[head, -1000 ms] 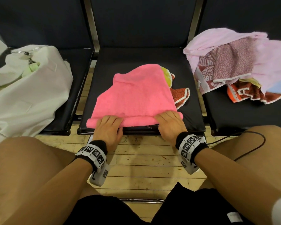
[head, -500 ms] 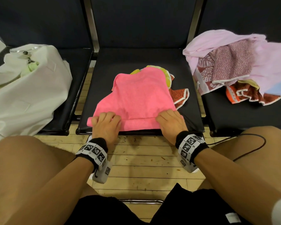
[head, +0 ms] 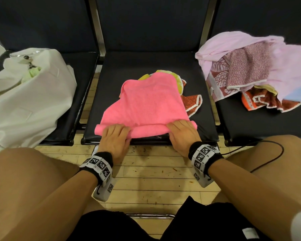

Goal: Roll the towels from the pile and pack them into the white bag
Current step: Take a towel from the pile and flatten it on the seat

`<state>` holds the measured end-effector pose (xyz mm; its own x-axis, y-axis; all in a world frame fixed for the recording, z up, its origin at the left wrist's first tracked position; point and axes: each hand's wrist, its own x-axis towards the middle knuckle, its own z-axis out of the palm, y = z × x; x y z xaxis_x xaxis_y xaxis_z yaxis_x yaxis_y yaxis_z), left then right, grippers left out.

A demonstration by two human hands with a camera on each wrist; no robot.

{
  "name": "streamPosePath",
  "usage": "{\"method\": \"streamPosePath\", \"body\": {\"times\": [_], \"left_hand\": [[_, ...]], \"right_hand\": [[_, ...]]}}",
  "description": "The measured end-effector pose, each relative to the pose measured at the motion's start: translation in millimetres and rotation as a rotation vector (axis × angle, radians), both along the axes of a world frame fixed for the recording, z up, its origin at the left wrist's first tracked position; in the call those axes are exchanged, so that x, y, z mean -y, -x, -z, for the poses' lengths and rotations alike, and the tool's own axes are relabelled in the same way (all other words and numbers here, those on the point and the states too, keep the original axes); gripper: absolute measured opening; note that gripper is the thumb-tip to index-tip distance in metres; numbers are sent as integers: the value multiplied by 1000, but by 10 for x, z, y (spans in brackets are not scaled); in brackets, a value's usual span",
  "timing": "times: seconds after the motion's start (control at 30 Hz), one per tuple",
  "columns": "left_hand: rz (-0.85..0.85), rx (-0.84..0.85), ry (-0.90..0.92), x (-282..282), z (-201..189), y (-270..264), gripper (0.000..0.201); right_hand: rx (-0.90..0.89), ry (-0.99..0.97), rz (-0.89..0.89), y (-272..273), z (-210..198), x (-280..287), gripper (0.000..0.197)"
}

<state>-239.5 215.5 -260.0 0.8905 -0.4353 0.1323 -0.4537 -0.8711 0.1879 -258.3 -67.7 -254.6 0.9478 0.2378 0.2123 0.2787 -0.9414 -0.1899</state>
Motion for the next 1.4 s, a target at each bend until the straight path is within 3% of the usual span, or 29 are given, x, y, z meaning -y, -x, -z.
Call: {"method": "streamPosePath", "body": {"times": [0.13,0.3,0.4,0.5,0.6,0.8,0.87,1.0,1.23,1.4], "left_hand": [[-50,-19,20,25,-66,-23,36],[-46,-43,-4,59,-156,-37,49],[-49,-31,-23,79,-183,-85,48],[-79,39,0,87,-167,-104,41],[-132,86,15,93,-135,-104,33],[-113,-23,11,72,-155,-141,33],[-102,-12,35,67,-142,-113,30],[-69,4,7,72,-121,-103,44],[-107,51,-76,124,-99,-103,39],[-113,44,-52,123,-103,-96,35]], "right_hand": [[-38,-9,22,-14,-74,-9,27],[-118,-61,46,-35,-108,31,26],[-28,-108,51,-46,-81,52,20],[142,-24,5,-68,-45,53,9],[197,58,-56,-57,37,29,31],[39,12,-65,72,-2,-20,29],[18,15,-37,66,-6,-12,31],[11,39,8,24,-23,-30,37],[-161,65,36,10,-175,-57,46],[-16,-2,13,15,-105,1,36]]}}
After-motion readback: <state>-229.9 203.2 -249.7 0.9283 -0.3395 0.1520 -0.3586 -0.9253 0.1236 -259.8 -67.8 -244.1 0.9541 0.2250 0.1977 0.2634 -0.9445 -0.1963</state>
